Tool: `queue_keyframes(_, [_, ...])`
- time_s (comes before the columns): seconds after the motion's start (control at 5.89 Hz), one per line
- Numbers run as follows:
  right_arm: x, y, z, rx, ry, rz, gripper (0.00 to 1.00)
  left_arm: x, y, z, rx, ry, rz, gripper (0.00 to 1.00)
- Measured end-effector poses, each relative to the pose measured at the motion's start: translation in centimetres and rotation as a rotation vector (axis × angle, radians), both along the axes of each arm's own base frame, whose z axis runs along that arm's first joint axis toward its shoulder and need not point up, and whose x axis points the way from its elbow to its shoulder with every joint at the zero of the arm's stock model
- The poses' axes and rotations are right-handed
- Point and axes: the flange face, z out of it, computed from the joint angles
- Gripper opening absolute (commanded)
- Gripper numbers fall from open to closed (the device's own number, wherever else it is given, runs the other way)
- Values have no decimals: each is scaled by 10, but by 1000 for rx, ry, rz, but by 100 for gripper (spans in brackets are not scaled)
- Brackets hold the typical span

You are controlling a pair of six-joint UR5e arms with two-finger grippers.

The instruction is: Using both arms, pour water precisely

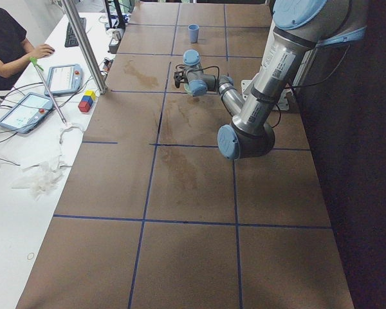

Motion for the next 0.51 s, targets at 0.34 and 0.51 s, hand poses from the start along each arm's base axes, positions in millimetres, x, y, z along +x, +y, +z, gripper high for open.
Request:
queue_keyframes(0.34, [0,0,-2,30,-3,0,100,44,11,-11,19,-47,-9,0])
queue_keyframes(0.51, [0,0,-2,33,-3,0,100,48,10,-11,25,-57,-16,0])
